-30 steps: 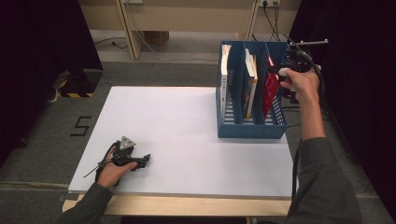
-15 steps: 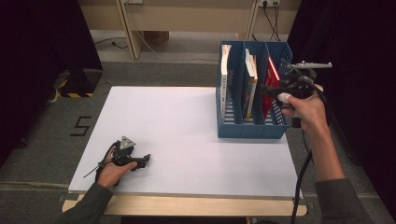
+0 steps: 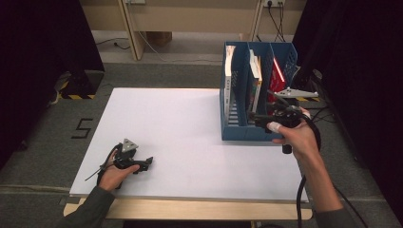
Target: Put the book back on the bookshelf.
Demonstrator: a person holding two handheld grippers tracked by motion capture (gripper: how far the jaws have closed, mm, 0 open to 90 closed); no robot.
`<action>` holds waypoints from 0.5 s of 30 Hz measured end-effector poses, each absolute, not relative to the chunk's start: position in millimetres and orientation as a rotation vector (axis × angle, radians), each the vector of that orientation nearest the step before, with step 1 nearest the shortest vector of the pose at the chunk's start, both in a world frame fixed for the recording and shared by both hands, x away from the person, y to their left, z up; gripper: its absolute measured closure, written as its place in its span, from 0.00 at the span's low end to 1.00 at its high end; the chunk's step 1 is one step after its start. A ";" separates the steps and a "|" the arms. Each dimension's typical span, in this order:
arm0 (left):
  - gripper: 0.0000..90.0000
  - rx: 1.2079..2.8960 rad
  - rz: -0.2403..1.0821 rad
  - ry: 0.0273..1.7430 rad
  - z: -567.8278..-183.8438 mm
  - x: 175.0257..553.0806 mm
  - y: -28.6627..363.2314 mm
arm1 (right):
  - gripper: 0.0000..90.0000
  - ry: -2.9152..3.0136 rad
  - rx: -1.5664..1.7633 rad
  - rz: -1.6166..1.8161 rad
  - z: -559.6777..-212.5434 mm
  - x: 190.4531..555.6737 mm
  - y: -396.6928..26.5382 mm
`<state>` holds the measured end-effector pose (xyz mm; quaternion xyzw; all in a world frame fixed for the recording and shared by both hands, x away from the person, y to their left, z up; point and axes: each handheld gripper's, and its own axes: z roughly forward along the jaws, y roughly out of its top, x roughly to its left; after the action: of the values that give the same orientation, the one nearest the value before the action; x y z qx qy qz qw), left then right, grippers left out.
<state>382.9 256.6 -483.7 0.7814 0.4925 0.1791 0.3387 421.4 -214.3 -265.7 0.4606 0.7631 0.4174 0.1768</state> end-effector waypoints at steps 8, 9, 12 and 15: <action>0.15 2.035 0.467 1.283 -483.8 382.8 256.6 | 0.23 2.195 1.301 1.191 -283.2 418.9 -204.9; 0.16 2.035 0.466 1.283 -483.8 382.9 256.6 | 0.23 2.197 1.298 1.192 -285.3 418.4 -203.7; 0.15 2.035 0.467 1.283 -483.8 382.9 256.6 | 0.23 2.212 1.288 1.196 -291.3 416.8 -199.6; 0.16 2.035 0.466 1.283 -483.7 382.9 256.6 | 0.23 2.219 1.281 1.194 -297.6 415.1 -196.1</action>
<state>382.9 256.6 -483.7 0.7814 0.4925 0.1791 0.3388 415.1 -196.1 -297.6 0.4477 0.7752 0.4172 0.1567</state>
